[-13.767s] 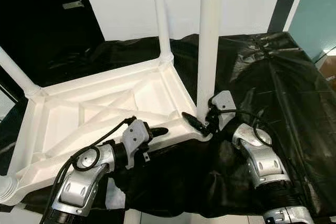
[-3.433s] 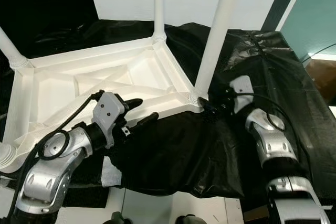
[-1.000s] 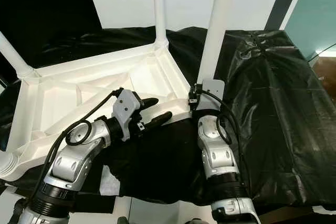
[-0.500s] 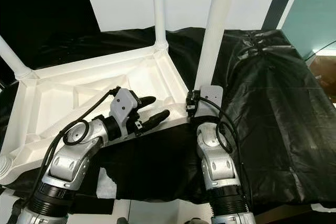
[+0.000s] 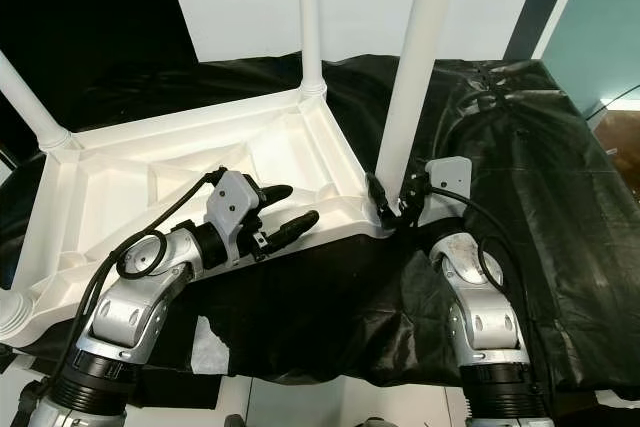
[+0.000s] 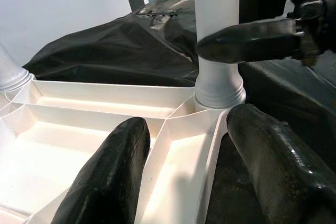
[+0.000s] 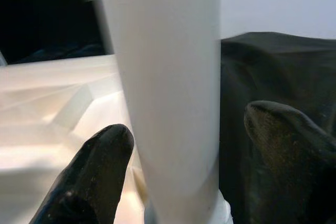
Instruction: Building children table
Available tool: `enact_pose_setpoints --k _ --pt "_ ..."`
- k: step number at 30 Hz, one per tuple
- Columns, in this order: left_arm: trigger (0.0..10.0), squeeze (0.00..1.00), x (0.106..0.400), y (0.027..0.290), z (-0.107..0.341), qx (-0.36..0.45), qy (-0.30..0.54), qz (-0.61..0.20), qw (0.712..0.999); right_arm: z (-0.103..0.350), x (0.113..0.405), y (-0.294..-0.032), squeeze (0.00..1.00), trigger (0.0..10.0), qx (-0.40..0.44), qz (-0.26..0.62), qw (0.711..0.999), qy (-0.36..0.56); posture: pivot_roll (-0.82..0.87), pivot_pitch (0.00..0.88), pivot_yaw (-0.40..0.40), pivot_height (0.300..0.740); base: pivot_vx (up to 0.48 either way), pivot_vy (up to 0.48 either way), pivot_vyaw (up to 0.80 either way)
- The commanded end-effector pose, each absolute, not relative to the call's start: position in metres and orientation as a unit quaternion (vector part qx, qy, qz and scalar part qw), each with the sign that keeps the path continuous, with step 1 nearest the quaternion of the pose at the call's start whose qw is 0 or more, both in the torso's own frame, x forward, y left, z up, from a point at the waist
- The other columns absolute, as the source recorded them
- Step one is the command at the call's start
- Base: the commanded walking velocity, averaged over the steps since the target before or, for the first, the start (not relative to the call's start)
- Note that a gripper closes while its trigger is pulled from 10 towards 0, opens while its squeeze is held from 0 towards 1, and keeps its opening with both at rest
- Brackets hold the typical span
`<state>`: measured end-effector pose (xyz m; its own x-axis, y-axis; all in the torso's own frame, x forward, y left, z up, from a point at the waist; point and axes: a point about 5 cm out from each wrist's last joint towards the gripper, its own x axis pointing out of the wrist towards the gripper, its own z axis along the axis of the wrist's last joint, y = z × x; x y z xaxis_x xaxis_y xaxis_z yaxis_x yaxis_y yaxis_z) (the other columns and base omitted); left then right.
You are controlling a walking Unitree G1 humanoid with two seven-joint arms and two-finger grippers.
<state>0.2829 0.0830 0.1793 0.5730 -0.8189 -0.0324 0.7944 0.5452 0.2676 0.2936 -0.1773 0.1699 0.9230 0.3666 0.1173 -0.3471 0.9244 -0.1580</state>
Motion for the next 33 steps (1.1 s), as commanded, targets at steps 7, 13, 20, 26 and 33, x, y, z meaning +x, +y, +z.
enact_pose_setpoints --k 7,13,20,26,33 --pt "10.0 0.0 0.28 0.08 0.176 0.128 -0.043 -0.461 0.877 0.161 0.313 -0.179 0.0 10.0 -0.101 0.307 0.946 -0.041 -0.05 0.029 0.047 0.74 0.0 0.0 0.0" --pt "10.0 0.0 0.279 0.08 0.177 0.126 -0.042 -0.47 0.872 0.16 0.331 -0.174 0.0 10.0 -0.116 0.345 0.931 -0.023 -0.04 0.017 0.039 0.74 0.0 0.0 0.0" --pt "10.0 0.0 0.277 0.079 0.176 0.134 -0.043 -0.472 0.87 0.156 0.344 -0.17 0.0 0.0 -0.124 0.381 0.916 -0.012 -0.02 0.004 0.025 0.74 0.0 0.0 0.0" --pt "10.0 0.0 0.275 0.082 0.175 0.134 -0.042 -0.464 0.875 0.145 0.342 -0.175 0.0 0.0 -0.124 0.364 0.923 0.003 -0.01 0.002 0.013 0.74 0.0 0.0 0.0" --pt "10.0 0.0 0.274 0.081 0.172 0.134 -0.042 -0.464 0.875 0.138 0.341 -0.18 0.0 4.9 -0.12 0.245 0.962 0.008 -0.03 0.0 0.016 0.74 0.0 0.0 0.0"
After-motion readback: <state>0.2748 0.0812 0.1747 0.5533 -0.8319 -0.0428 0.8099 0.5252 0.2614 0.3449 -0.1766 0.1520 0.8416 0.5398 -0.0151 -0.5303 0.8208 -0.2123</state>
